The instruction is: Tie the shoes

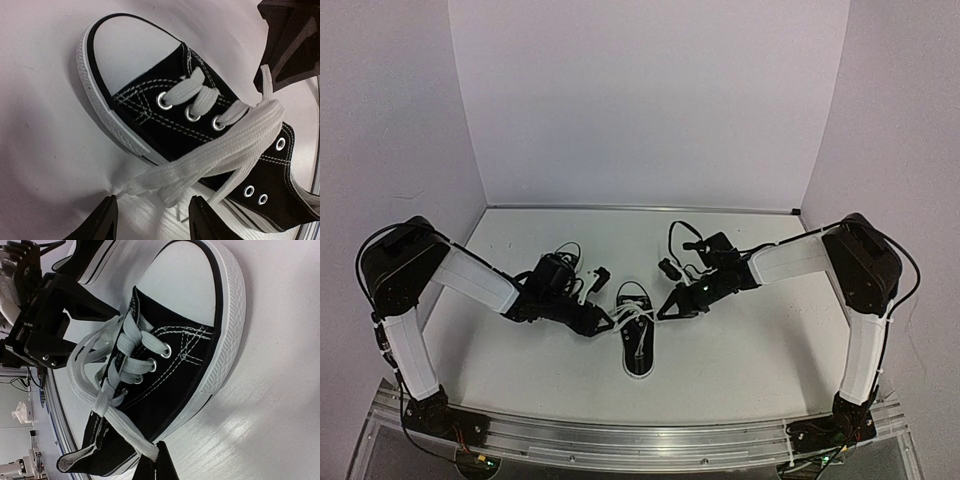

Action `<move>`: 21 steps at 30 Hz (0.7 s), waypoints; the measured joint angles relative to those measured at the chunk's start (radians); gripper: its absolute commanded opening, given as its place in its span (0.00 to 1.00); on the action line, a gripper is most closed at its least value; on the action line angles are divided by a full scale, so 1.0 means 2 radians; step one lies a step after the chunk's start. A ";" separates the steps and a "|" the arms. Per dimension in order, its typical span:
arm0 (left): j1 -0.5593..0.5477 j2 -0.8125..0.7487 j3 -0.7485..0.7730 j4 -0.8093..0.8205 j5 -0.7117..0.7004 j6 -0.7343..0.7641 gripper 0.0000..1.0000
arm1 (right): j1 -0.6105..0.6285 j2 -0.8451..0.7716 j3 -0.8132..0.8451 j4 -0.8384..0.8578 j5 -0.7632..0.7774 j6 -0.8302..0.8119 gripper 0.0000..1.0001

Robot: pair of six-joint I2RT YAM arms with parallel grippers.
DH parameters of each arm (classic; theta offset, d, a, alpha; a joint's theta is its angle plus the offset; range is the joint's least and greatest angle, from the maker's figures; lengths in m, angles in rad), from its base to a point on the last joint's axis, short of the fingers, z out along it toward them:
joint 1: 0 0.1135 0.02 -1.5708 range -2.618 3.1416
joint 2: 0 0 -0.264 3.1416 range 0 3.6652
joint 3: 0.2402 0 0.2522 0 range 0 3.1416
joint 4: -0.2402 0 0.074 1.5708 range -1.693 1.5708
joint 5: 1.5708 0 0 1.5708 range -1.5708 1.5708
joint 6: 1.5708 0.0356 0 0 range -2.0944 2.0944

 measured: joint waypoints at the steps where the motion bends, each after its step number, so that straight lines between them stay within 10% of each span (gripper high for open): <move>1: 0.000 0.004 0.003 0.004 0.002 -0.001 0.50 | 0.000 0.000 0.000 0.000 0.000 0.000 0.00; 9: 0.001 0.027 0.005 0.054 0.007 -0.020 0.44 | 0.000 0.000 0.000 -0.002 0.003 0.000 0.00; 15: 0.001 0.034 0.003 0.081 0.017 -0.032 0.08 | 0.000 0.000 -0.001 -0.002 0.007 0.000 0.00; 21: 0.001 0.033 -0.012 0.124 0.018 -0.035 0.00 | -0.001 0.000 -0.008 -0.004 0.009 0.000 0.00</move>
